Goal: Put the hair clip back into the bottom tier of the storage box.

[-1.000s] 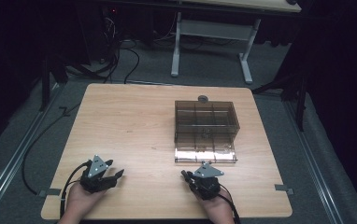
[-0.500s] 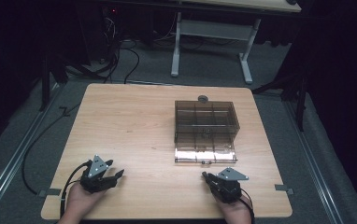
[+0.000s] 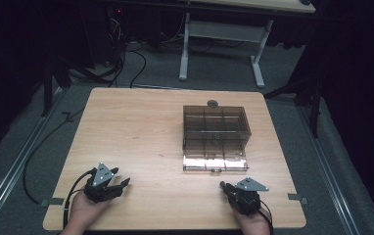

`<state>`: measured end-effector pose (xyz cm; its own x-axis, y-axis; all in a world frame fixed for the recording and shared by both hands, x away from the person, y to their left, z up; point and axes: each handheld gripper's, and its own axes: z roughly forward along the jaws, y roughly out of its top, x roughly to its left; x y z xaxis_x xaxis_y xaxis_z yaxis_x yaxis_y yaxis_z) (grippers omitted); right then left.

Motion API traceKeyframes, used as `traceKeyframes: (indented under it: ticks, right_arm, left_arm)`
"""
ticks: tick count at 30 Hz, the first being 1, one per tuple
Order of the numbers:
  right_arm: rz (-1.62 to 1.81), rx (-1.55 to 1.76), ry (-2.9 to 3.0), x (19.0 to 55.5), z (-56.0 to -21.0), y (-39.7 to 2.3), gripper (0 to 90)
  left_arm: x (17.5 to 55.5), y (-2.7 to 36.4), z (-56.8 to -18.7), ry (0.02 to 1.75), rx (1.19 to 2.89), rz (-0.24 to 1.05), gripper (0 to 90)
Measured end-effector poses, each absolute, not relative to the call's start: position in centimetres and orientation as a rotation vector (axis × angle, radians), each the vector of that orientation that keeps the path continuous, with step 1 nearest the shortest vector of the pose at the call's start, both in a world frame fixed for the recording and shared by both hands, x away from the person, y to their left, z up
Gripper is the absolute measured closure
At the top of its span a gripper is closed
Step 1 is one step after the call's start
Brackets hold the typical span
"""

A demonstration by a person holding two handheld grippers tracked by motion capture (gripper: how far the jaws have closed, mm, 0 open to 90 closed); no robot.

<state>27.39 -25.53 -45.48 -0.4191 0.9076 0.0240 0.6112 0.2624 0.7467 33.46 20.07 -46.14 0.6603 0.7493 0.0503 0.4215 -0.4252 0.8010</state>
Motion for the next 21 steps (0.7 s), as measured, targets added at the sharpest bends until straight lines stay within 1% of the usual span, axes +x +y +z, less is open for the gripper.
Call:
traceKeyframes:
  ticks: [11, 15, 18, 21]
  right_arm:
    - [0.965, 1.385, 2.133, 27.47, -45.70, -25.51, 78.8]
    - [0.966, 1.380, 2.136, 27.40, -45.66, -25.46, 76.0]
    - [0.974, 1.369, 2.126, 27.27, -45.52, -25.60, 72.1]
    - [0.963, 1.375, 2.114, 27.17, -45.41, -25.67, 71.1]
  left_arm:
    - [33.46, 20.05, -46.15, 0.904, 2.070, 0.517, 40.5]
    - [33.44, 20.07, -46.14, 0.904, 2.069, 0.518, 40.5]
    - [33.44, 20.09, -46.13, 0.903, 2.068, 0.518, 40.5]
    - [33.43, 20.08, -46.13, 0.902, 2.067, 0.514, 40.6]
